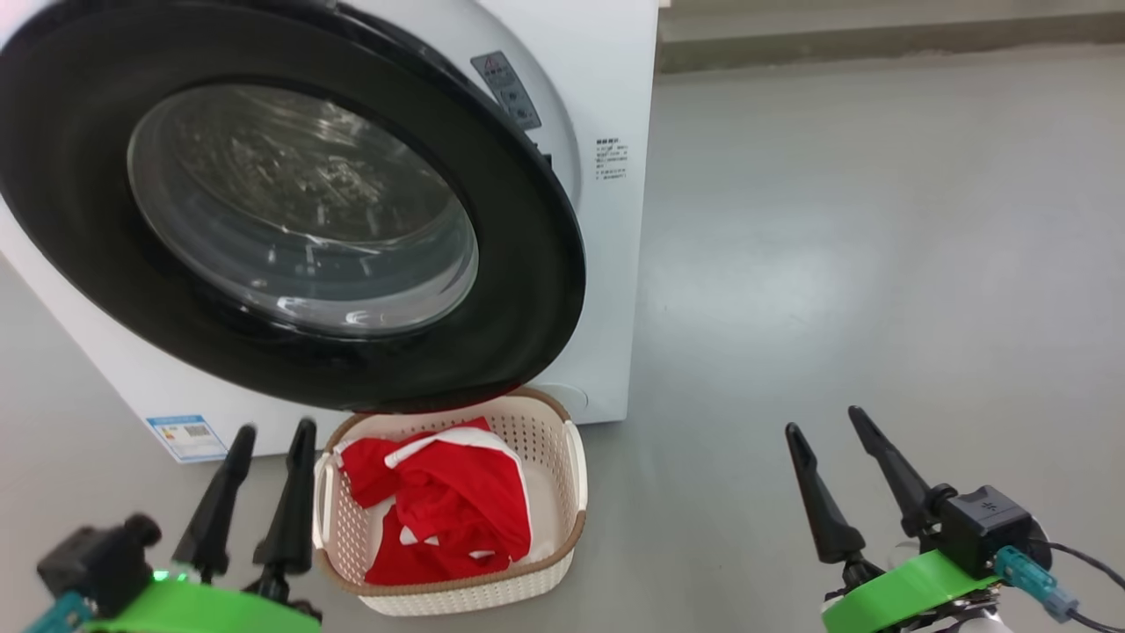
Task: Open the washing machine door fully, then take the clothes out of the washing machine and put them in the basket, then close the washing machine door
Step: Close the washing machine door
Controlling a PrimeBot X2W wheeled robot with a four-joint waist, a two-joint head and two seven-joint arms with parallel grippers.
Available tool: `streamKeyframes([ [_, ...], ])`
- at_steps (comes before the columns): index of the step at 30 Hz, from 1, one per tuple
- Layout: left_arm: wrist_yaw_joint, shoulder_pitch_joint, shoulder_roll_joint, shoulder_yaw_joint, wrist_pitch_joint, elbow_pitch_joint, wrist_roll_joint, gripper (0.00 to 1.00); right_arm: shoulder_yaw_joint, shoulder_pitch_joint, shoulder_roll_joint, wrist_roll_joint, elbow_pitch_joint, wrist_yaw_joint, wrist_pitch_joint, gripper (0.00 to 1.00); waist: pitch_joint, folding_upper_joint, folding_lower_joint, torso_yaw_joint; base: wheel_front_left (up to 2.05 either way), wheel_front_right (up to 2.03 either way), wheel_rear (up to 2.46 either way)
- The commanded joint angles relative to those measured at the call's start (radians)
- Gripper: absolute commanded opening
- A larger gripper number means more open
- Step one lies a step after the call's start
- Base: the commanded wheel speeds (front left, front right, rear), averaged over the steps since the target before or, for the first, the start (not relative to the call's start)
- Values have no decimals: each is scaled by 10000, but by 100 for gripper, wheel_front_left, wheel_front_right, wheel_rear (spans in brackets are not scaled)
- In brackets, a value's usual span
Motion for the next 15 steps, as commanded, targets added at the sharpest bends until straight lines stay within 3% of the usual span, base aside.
streamKeyframes([
  [1,183,-17,416,323,-198,-235,568,100,84,-177,-30,-141,-396,4,-65,100,-164,0,0,-69,0,0,0],
  [8,612,760,330,744,-407,-443,2415,100,-182,28,-17,-176,-755,4,-65,100,-309,0,0,-177,0,0,0],
  [15,423,1320,-370,1369,-412,-773,3394,100,-204,229,-15,-143,-871,4,-65,100,-299,0,0,-183,0,0,0],
])
